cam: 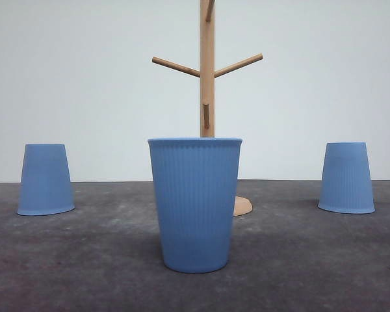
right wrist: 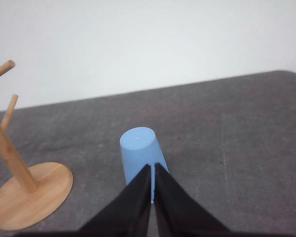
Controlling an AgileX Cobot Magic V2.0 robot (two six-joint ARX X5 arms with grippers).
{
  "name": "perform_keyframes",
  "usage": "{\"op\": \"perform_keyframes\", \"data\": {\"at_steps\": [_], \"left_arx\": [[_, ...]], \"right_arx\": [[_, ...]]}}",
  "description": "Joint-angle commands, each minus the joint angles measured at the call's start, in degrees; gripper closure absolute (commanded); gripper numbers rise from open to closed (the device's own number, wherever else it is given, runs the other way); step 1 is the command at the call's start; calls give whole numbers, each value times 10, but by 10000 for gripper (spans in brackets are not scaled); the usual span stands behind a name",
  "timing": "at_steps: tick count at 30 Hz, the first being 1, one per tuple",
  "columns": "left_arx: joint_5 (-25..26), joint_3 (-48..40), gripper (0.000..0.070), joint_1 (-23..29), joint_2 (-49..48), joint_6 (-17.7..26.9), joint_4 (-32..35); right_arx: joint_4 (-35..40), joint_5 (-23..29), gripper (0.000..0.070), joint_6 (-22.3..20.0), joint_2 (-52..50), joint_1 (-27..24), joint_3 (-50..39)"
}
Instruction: Place three cups
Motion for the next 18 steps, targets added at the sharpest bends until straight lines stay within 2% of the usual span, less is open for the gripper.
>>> {"op": "perform_keyframes", "data": {"at_steps": [1,5,10,13,18], "left_arx": [[22,51,698,-1,61,1,-2],[63,128,697,-1,172,26,-16],[71,179,698,-7,271,65,-41],[71,182,698,-9,307,72,-47],[71,182,698,-12,340,85,-53]], "right_arx": [[-13,-1,693,-15,52,-1,47],[-63,-16,693,-64,153,0,132],[-116,-49,693,-115,269,0,201],[-114,-78,693,-122,314,0,205],[-118,-77,692,-121,357,0,205]]}}
